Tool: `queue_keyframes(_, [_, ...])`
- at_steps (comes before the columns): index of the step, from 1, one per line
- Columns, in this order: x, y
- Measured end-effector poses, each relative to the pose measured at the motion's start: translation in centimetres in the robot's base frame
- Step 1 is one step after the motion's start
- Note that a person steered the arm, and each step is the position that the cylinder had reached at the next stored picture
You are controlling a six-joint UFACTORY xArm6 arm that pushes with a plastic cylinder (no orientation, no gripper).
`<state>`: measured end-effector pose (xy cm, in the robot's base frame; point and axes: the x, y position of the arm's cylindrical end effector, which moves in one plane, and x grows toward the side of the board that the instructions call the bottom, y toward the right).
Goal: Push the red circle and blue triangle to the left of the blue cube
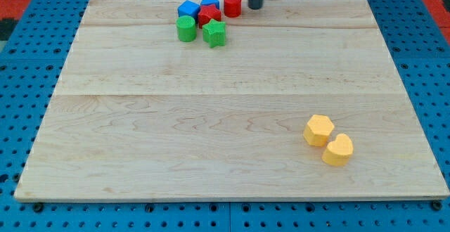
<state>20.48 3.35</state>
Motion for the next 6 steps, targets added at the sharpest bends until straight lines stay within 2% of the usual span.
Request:
queue_keyframes(1, [-1.2, -4.3])
queue_keyframes(3, [-0.1, -11.3])
queue_keyframes(4, [-1.1, -11.3])
queue_keyframes(6, [1.4, -20.3])
